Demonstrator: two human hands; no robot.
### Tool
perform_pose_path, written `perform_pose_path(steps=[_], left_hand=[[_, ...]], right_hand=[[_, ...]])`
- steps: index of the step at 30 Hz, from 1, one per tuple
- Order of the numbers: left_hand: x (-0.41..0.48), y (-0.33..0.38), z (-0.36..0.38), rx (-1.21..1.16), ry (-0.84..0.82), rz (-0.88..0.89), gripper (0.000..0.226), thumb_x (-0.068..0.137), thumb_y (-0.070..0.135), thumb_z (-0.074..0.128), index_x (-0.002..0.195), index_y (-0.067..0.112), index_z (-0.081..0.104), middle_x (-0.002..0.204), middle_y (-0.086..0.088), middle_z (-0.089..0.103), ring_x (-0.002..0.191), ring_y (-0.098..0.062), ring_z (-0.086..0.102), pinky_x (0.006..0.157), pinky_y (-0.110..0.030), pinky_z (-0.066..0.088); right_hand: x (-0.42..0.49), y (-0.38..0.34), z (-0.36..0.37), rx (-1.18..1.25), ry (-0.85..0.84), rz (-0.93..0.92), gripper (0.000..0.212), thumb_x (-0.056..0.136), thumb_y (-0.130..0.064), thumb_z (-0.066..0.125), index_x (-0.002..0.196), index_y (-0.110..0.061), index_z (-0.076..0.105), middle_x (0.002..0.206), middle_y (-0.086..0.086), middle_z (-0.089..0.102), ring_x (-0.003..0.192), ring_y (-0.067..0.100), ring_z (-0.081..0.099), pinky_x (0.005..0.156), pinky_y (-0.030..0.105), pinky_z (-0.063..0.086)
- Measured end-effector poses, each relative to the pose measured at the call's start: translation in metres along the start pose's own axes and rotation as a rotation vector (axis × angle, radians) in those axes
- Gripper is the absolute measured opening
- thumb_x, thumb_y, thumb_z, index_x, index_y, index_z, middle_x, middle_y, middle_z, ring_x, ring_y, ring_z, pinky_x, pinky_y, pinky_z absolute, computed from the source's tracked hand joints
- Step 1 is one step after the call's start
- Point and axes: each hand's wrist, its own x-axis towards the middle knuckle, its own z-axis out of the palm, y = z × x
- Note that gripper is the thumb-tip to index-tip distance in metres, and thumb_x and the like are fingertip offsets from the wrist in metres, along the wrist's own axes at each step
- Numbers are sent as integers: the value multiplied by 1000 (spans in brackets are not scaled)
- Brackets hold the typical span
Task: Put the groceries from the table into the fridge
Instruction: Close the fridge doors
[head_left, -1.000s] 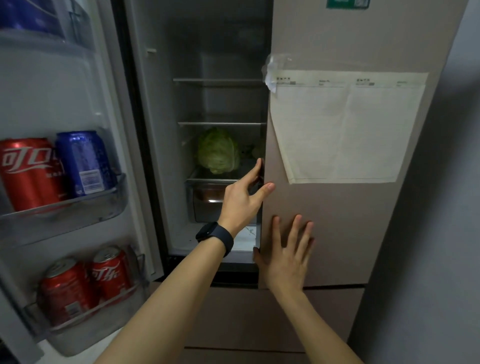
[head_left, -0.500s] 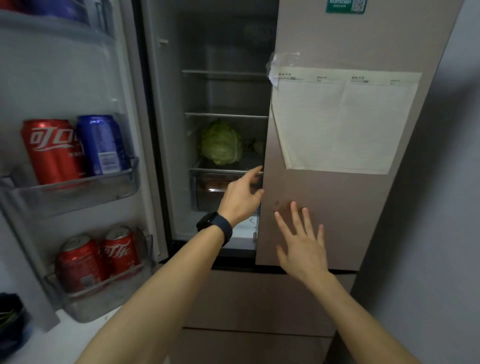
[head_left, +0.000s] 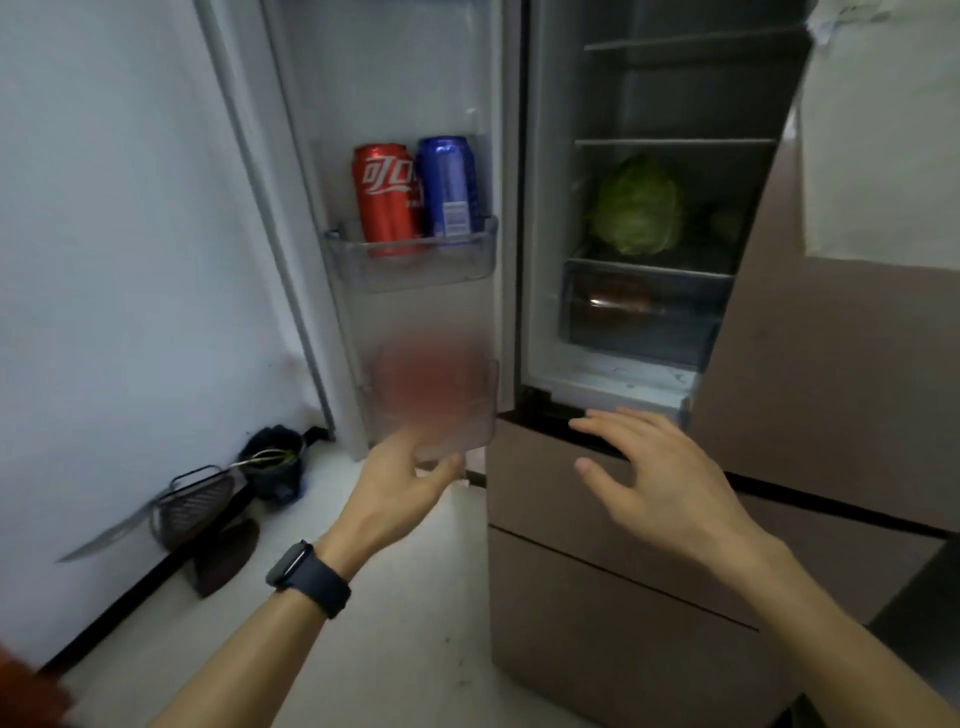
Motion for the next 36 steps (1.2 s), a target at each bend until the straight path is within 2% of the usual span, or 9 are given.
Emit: perform_pose_path(steps=[7,12,17,21,26,28,31,34,36], left_hand=[[1,-66,-108,-54,227,-152,25,94,27,64,118,32,65,118,15,65,112,-5,60,91,-24,48],[56,-98,-164,-251,266,-190,31,98,24,60,129,22,59,126,3,61,114,-13,58,90,-22,45],[117,-130,-175,-366,137,-224,43,103,42,47,142,26,46,134,8,49,120,-10,48,96,-26,38],[145,-135,-162,-457,-22,-249,57,103,56,29,144,19,44,134,12,49,124,-7,45,100,-26,32],[164,-179,-125,-554,-48,-302,96,72,97,23,134,28,50,127,4,62,113,-18,61,101,-48,48],[142,-154,-134,-537,-24,-291,88,76,93,28,128,25,51,119,6,62,106,-13,62,96,-40,51],[123,-141,-138,-498,-6,-219,52,95,66,39,117,22,54,105,13,60,96,-3,59,76,-18,44],[104,-131,-138,-422,-24,-157,44,93,63,48,102,22,59,99,7,65,96,-11,61,76,-22,44],[87,-123,-130,-394,-39,-127,40,91,62,54,94,23,61,95,7,68,90,-9,63,73,-20,45]], right_hand=[[42,-103,44,159,45,-161,46,95,-45,58,140,-38,51,140,-18,54,135,4,39,104,21,30],[87,-168,67,181,142,-152,54,94,-48,58,146,-39,43,147,-16,48,136,7,39,110,33,39],[130,-225,107,287,230,-60,76,95,-50,58,155,-47,11,162,-9,24,144,15,32,109,43,42],[149,-248,142,289,315,-8,90,94,-46,62,156,-43,-3,159,-5,26,136,18,42,98,40,50],[157,-248,162,183,454,9,91,95,-22,62,159,-37,-1,150,1,32,118,21,54,83,35,56],[149,-244,162,194,465,21,90,96,-19,61,159,-38,-1,149,0,34,119,17,51,86,30,53],[126,-233,158,234,497,42,91,97,-18,60,157,-43,-3,147,-3,37,115,8,49,87,25,49],[99,-213,149,310,542,101,89,98,-15,59,156,-47,1,143,-8,38,112,9,54,92,32,54],[80,-199,143,355,584,142,89,97,-10,59,156,-49,4,138,-9,40,113,-1,52,93,20,50]])
